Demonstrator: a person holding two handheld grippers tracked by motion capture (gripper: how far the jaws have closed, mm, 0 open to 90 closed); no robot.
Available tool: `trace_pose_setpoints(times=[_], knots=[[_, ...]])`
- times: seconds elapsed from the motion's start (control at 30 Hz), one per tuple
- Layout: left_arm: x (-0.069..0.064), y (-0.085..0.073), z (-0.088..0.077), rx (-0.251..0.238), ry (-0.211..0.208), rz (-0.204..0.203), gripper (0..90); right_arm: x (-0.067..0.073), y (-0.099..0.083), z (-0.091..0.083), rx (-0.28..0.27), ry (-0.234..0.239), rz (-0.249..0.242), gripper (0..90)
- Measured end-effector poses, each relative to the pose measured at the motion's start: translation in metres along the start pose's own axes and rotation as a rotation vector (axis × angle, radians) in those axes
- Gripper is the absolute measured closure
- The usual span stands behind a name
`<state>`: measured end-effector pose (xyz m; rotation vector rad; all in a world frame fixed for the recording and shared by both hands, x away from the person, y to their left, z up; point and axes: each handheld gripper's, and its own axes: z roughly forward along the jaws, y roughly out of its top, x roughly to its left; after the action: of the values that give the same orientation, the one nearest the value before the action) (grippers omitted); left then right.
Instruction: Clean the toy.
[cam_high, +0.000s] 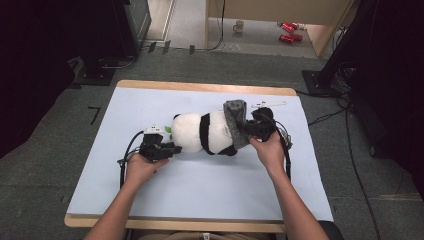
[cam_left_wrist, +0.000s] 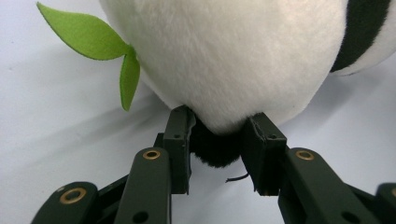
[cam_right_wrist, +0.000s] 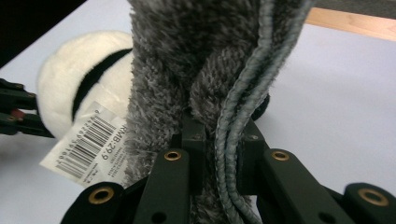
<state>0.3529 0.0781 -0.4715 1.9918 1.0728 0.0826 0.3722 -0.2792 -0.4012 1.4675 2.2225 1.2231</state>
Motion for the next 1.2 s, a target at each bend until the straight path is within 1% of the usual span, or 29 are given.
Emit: trace_pose_setpoints(times=[0.13, 0.23, 0.3, 0.37, 0.43, 0.47, 0.6, 0.67, 0.7, 0.77, 0.83, 0.9, 0.97, 1.0, 1.1, 1.2], knots=[[0.000, 0.000, 0.000, -0.009, -0.007, -0.006, 65.4, -0.006, -0.007, 0.006, 0.021, -0.021, 0.011, 79.5], [0.000, 0.000, 0.000, -0.012, -0.006, -0.004, 65.4, -0.008, -0.013, 0.010, 0.026, -0.024, 0.021, 79.7], [0.001, 0.000, 0.001, -0.013, -0.007, -0.004, 65.5, -0.010, -0.016, 0.013, 0.039, -0.034, 0.024, 79.7], [0.001, 0.000, 0.001, -0.011, -0.008, -0.004, 65.5, -0.012, -0.019, 0.017, 0.061, -0.044, 0.029, 79.8], [0.001, 0.001, 0.001, -0.008, -0.008, -0.003, 65.5, -0.014, -0.024, 0.022, 0.095, -0.055, 0.041, 79.9], [0.001, 0.002, 0.001, -0.007, -0.006, -0.004, 65.6, -0.015, -0.026, 0.025, 0.112, -0.056, 0.056, 80.0], [0.003, 0.004, 0.002, -0.002, -0.011, -0.004, 65.6, -0.016, -0.034, 0.033, 0.155, -0.050, 0.079, 80.0], [0.004, 0.006, 0.001, -0.002, -0.009, -0.004, 65.6, -0.019, -0.039, 0.037, 0.195, -0.047, 0.083, 80.0], [0.004, 0.007, 0.000, -0.005, -0.011, -0.003, 65.6, -0.020, -0.040, 0.039, 0.206, -0.044, 0.089, 79.9], [0.005, 0.008, 0.000, -0.007, -0.013, -0.004, 65.7, -0.024, -0.041, 0.036, 0.208, -0.037, 0.100, 79.7], [0.006, 0.009, 0.001, -0.009, -0.017, -0.010, 66.0, -0.027, -0.040, 0.030, 0.198, -0.044, 0.109, 79.6], [0.006, 0.011, 0.000, -0.014, -0.010, -0.010, 67.1, -0.031, -0.038, 0.021, 0.170, -0.051, 0.121, 79.6], [0.005, 0.013, -0.002, -0.029, -0.010, -0.008, 69.9, -0.034, -0.035, 0.011, 0.125, -0.055, 0.123, 79.6], [0.005, 0.014, -0.002, -0.028, -0.016, -0.015, 71.2, -0.034, -0.033, 0.006, 0.102, -0.056, 0.124, 79.6], [0.003, 0.015, -0.003, -0.009, -0.023, -0.017, 74.0, -0.033, -0.025, -0.013, 0.018, -0.038, 0.119, 79.6], [0.000, 0.016, -0.006, -0.008, -0.031, -0.015, 75.2, -0.025, -0.016, -0.031, -0.059, -0.002, 0.099, 79.6]])
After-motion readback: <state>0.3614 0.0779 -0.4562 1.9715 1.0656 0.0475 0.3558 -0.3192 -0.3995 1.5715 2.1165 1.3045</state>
